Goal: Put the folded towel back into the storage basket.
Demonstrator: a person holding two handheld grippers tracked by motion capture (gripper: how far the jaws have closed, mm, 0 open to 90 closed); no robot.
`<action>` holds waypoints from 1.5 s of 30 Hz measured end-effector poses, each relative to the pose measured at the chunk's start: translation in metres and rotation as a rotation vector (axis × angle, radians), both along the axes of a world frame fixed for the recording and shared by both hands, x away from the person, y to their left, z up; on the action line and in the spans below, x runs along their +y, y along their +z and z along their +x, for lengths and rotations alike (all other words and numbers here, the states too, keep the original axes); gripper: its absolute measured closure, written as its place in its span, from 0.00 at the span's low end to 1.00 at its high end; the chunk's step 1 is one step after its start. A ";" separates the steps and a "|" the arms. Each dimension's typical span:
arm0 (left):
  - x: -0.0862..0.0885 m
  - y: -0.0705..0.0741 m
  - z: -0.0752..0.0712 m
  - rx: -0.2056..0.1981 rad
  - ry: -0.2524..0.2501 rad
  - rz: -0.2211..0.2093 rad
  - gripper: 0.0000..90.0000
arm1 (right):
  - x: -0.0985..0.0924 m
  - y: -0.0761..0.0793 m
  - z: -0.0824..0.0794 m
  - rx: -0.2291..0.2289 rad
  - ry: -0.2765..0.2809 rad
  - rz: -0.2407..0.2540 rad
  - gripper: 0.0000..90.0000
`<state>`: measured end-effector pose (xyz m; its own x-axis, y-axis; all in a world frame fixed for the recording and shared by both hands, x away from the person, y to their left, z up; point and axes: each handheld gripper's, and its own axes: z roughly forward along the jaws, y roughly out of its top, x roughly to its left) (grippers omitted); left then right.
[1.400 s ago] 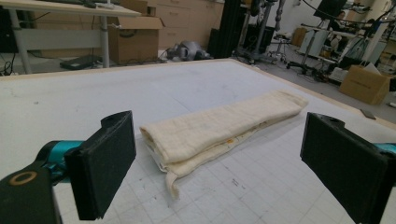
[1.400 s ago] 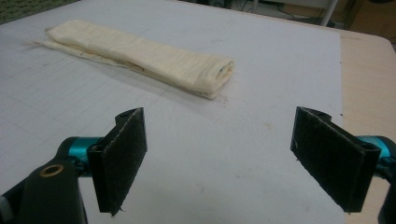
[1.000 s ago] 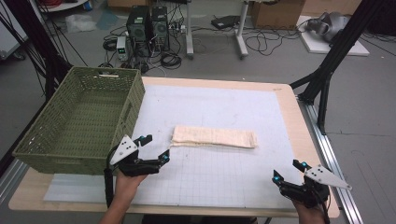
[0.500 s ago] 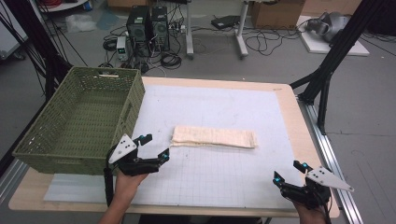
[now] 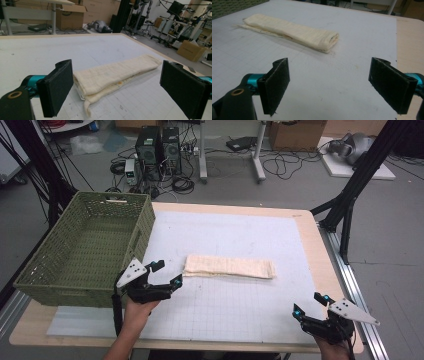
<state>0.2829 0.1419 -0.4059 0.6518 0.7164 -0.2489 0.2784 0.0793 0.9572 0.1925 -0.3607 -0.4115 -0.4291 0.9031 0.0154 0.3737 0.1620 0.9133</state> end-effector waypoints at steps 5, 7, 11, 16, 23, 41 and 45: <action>-0.008 0.009 0.011 0.004 -0.020 0.011 0.13 | 0.000 0.000 0.001 0.006 -0.002 -0.003 0.18; -0.012 0.013 0.016 0.001 -0.015 0.021 0.13 | 0.000 -0.001 0.001 0.006 -0.002 -0.006 0.18; -0.019 0.018 0.025 0.012 -0.018 0.033 0.14 | -0.001 -0.001 0.001 0.013 0.001 -0.012 0.18; -0.026 0.023 0.034 0.022 -0.009 0.036 0.15 | -0.001 -0.002 0.001 0.017 0.000 -0.007 0.18; -0.031 0.021 0.047 0.062 0.005 0.057 0.15 | -0.001 -0.002 0.001 0.020 0.000 -0.006 0.18; -0.050 -0.026 0.087 0.293 0.089 0.303 0.30 | -0.001 -0.003 0.003 0.025 0.005 -0.008 0.18; -0.053 -0.038 0.095 0.357 0.106 0.327 0.36 | -0.002 -0.003 0.002 0.025 0.000 -0.003 0.18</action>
<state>0.3776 0.0890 -0.4436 0.4863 0.8520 -0.1941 0.6000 -0.1641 0.7830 0.1950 -0.3628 -0.4147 -0.4289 0.9030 0.0232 0.3962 0.1650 0.9032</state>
